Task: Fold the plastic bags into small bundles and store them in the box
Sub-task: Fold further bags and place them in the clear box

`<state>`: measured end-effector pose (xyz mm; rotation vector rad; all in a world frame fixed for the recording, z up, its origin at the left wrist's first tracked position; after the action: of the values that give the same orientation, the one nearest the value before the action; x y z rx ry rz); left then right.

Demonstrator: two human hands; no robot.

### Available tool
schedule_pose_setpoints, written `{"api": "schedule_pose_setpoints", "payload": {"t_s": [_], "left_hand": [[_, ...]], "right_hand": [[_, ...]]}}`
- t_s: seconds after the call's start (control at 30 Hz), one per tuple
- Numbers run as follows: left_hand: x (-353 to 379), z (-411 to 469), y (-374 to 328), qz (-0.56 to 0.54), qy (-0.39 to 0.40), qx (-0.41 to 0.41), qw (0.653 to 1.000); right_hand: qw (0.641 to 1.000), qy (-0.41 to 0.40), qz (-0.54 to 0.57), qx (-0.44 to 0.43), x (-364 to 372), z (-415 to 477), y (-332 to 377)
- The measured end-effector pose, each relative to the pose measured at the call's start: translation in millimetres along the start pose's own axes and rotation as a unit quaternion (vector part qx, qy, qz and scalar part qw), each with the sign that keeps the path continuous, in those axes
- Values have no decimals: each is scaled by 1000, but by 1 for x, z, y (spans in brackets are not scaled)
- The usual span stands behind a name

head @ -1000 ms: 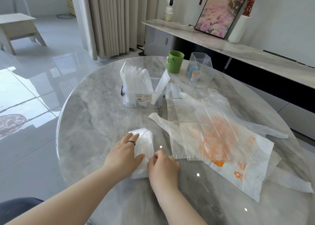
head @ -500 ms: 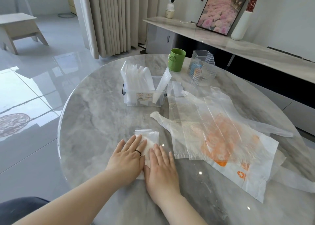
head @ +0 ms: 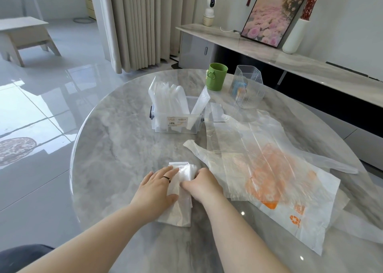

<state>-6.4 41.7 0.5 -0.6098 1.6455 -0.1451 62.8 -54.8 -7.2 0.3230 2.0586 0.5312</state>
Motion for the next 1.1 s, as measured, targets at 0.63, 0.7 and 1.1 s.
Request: {"api": "schedule_pose_setpoints", "payload": {"t_s": [0.63,0.7,1.1], "left_hand": [[-27,32,6,-428,-36,-88,899],[-44,42,11,-411,-89,-101,901],[-102,87,79,-453,-212,-175,848]], "right_hand": [[942,95,316,-60,-19,-1,18],[948,28,311,-53,-35,9,20],[915,-306,227,-132,-154,91,86]]}}
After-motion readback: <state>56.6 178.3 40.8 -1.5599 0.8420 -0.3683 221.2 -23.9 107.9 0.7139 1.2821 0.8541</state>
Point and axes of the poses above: each hand's wrist, its own z-axis towards the middle knuckle, its own x-axis out of the palm, y = z × x, the point moved 7 cm from there along z, towards the middle knuckle, and after that the axes turned 2 degrees about -y, right-handed, at the moved point
